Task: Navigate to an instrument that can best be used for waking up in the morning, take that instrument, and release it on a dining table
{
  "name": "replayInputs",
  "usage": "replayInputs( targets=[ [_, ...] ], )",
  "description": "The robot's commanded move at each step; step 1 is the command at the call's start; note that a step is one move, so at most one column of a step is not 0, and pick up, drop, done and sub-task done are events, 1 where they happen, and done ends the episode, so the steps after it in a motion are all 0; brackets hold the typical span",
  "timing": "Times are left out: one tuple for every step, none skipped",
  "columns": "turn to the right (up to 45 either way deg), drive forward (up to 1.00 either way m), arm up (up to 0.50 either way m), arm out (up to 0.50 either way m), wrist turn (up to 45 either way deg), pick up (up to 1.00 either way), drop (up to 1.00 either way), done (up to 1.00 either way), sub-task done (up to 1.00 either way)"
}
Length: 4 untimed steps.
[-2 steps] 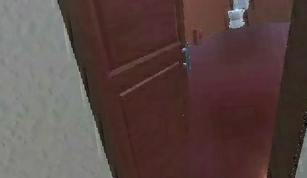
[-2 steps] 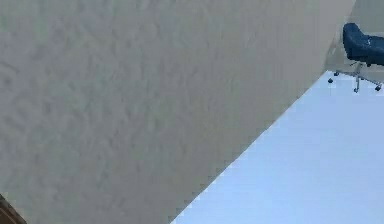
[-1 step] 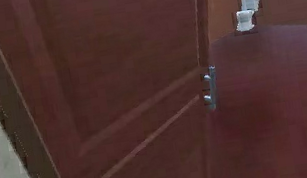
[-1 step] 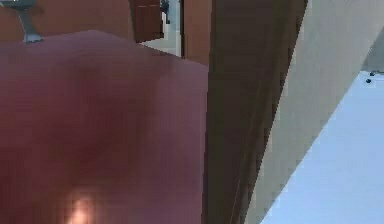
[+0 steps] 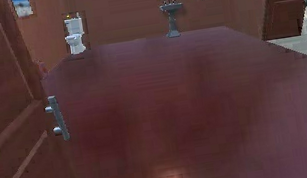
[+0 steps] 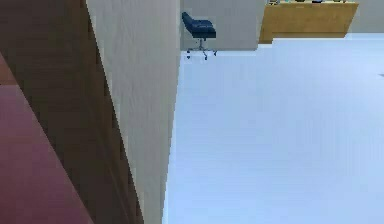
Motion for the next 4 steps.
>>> replayInputs(
  targets=[
    [15.0,0.0,0.0,0.0,0.0,0.0,0.0,0.0,0.0],
    [0.0,0.6,0.0,0.0,0.0,0.0,0.0,0.0,0.0],
    [24.0,0.0,0.0,0.0,0.0,0.0,0.0,0.0,0.0],
    [0.0,1.0,0.0,0.0,0.0,0.0,0.0,0.0,0.0]
  ],
)
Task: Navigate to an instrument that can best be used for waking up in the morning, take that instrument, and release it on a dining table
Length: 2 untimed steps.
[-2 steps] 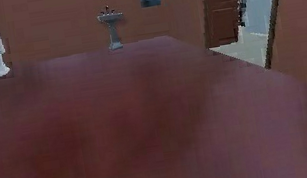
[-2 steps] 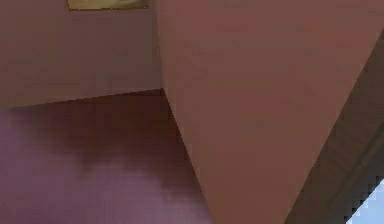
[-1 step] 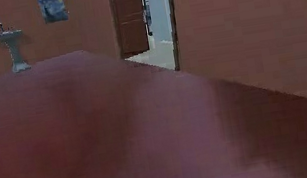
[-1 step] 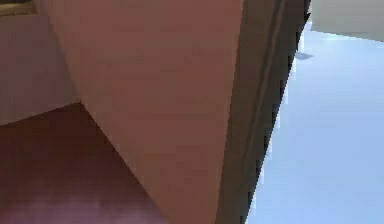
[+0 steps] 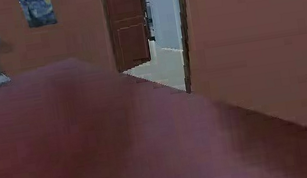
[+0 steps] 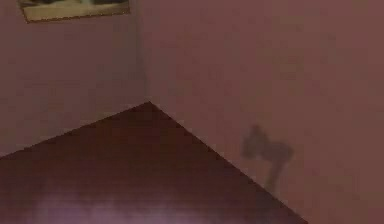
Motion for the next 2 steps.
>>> replayInputs(
  targets=[
    [0.0,1.0,0.0,0.0,0.0,0.0,0.0,0.0,0.0],
    [3.0,0.0,0.0,0.0,0.0,0.0,0.0,0.0,0.0]
  ],
)
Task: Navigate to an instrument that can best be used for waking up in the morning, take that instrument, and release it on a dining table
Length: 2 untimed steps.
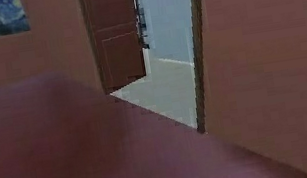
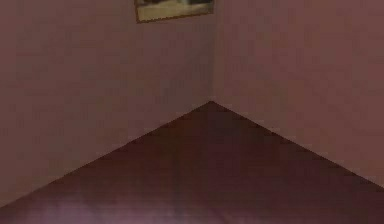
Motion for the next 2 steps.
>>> replayInputs(
  targets=[
    [-6.0,0.0,0.0,0.0,0.0,0.0,0.0,0.0,0.0],
    [0.0,1.0,0.0,0.0,0.0,0.0,0.0,0.0,0.0]
  ],
)
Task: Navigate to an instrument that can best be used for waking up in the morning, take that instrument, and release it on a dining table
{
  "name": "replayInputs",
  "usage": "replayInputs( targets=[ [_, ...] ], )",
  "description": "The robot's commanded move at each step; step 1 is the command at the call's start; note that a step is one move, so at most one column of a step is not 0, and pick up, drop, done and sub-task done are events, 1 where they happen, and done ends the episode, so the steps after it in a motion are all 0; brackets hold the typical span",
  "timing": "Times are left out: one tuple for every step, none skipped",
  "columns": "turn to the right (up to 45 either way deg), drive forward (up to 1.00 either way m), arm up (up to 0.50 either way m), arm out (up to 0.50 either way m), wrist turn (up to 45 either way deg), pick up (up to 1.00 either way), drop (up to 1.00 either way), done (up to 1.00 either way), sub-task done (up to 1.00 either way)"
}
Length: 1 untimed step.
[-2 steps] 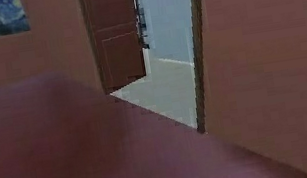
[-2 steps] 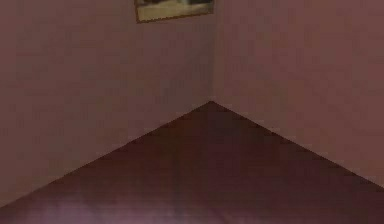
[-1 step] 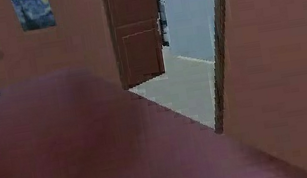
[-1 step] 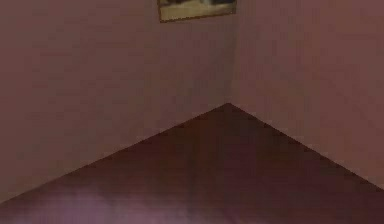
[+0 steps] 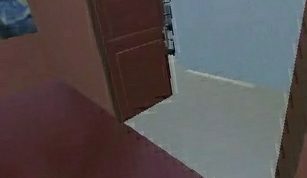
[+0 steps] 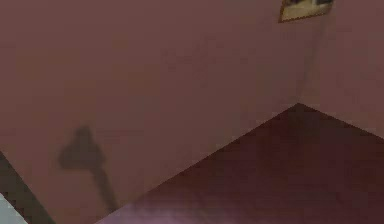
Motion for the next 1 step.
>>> replayInputs(
  targets=[
    [-3.0,0.0,0.0,0.0,0.0,0.0,0.0,0.0,0.0]
  ],
)
